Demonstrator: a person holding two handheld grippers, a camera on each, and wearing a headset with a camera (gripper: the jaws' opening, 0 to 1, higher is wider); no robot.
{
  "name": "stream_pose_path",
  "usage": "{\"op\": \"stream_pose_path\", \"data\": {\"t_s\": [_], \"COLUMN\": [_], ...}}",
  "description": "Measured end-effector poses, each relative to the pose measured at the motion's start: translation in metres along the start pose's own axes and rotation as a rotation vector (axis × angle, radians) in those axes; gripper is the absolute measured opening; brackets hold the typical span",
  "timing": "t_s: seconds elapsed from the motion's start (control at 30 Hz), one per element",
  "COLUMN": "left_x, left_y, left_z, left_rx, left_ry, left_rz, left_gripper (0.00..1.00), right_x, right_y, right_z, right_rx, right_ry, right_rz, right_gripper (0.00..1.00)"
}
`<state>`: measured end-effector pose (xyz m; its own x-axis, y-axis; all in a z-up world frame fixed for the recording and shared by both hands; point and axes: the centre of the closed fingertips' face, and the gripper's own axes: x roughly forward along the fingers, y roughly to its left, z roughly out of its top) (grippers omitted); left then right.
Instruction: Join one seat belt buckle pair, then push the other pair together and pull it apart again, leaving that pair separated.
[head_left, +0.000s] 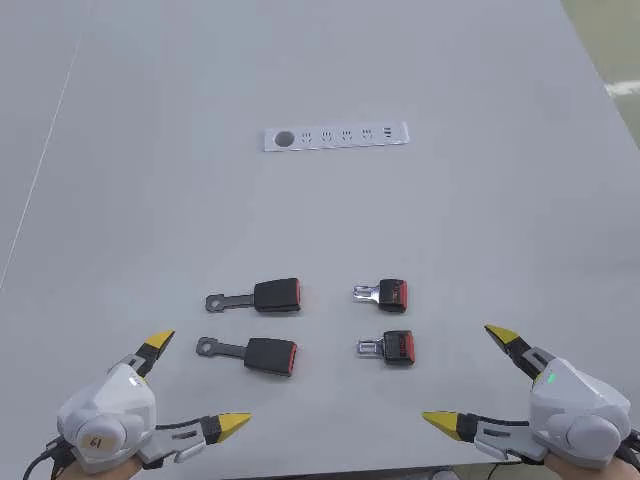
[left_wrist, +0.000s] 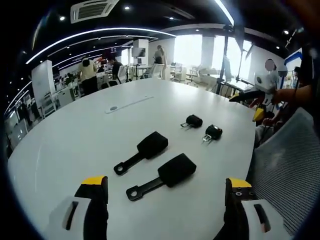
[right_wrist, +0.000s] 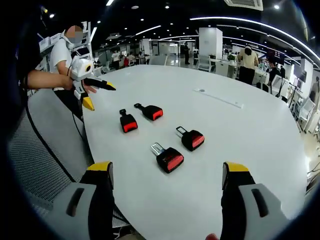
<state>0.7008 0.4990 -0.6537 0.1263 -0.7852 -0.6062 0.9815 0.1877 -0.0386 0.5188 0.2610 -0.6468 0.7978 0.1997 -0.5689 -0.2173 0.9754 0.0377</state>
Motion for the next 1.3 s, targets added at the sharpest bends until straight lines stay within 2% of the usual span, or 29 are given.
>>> {"op": "stream_pose_path", "data": {"t_s": [0.73, 0.9, 1.3], "left_x": [0.0001, 0.0006, -0.0014], "left_y": [-0.0014, -0.0034, -0.0057], "left_z": [-0.0003, -0.0002, 0.005], "left_rx": [0.009, 0.023, 0.101], "left_ry": [0.002, 0.009, 0.037], "left_rz": [-0.007, -0.016, -0.054], "left_gripper": [0.97, 0.96, 0.95], "right_x": [0.0002, 0.0004, 0.0019], "right_y": [0.0007, -0.0002, -0.0078], "right_z": [0.0016, 0.0024, 0.0071], "right_rx": [-0.009, -0.016, -0.057], "right_ry": [-0.005, -0.006, -0.001], "right_rz": [0.005, 0.009, 0.032], "right_gripper": [0.89, 0.88, 0.85]}}
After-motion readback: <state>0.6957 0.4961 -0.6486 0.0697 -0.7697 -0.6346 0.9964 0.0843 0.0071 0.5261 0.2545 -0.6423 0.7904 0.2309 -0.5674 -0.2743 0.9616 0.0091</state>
